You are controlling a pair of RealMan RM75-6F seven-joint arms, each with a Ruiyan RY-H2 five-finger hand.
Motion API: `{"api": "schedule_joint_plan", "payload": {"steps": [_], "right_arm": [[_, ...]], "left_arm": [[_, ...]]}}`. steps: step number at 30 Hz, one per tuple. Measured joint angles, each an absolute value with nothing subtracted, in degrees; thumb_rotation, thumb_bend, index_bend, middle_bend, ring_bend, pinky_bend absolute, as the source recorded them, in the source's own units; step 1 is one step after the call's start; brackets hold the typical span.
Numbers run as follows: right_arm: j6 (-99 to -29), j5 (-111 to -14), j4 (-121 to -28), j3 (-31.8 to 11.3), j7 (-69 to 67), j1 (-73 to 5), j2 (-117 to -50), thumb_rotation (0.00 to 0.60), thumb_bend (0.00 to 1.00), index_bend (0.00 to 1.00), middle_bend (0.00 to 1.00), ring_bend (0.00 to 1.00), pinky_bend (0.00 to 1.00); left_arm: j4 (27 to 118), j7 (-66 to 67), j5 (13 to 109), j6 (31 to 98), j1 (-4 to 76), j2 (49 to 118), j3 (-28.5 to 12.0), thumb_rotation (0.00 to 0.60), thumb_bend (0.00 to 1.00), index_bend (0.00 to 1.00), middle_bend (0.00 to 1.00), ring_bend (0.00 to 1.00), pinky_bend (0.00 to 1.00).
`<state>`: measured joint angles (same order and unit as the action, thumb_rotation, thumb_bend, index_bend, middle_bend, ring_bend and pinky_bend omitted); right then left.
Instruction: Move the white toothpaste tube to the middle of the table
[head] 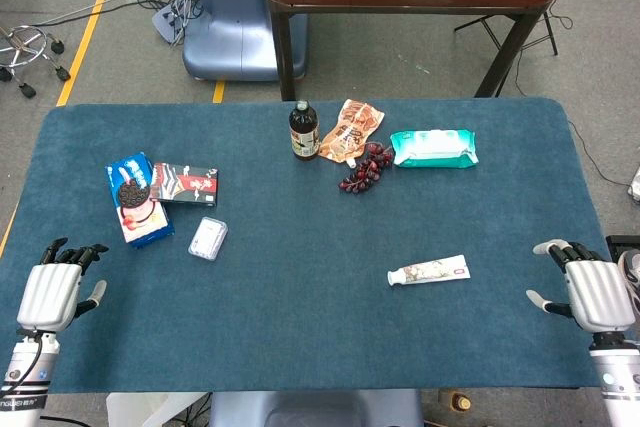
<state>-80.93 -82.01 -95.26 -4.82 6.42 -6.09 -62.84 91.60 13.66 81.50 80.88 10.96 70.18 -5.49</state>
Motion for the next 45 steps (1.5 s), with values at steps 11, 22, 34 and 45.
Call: {"api": "schedule_joint_plan", "payload": {"steps": [11,22,34,45], "right_arm": [[-77.7,-84.6,-97.4,-4.2,4.0,-8.3,-60.9,0.6,0.06,0.34,0.36,0.31,0.43],[-63.9,-88.0,-99.0,-4.5,8.6,-18.8,-60.9,0.6,0.08,0.35,0.41,0.31,0.43],[-50.8,-84.6,-92.2,-5.9,15.6,-30.2,-71.1,0.6,0.09,0.4,0.43,0.31,0.43],[-48.6,-80.5,-84.5,-4.8,18.6,-32.5,-78.2,0.6,0.13,0.4,0.43,0.31,0.43]], "left_arm": [[91.8,13.2,82.2,82.0,10.7,70.0,-5.2,0.6,0.3,0.28,0.38,0.36,0.11],[92.2,12.7,82.1,82.9,9.7,69.4,-4.5,0.6,0.3,0.28,0.38,0.36,0.11],[92.4,11.6,82.1,84.0,8.1,68.6,-3.6,0.6,0.3,0.28,0.38,0.36,0.11],[91.4,10.2,81.8,83.5,7.8,68.7,-3.5,0.6,0.3,0.28,0.38,0.36,0.11]]}}
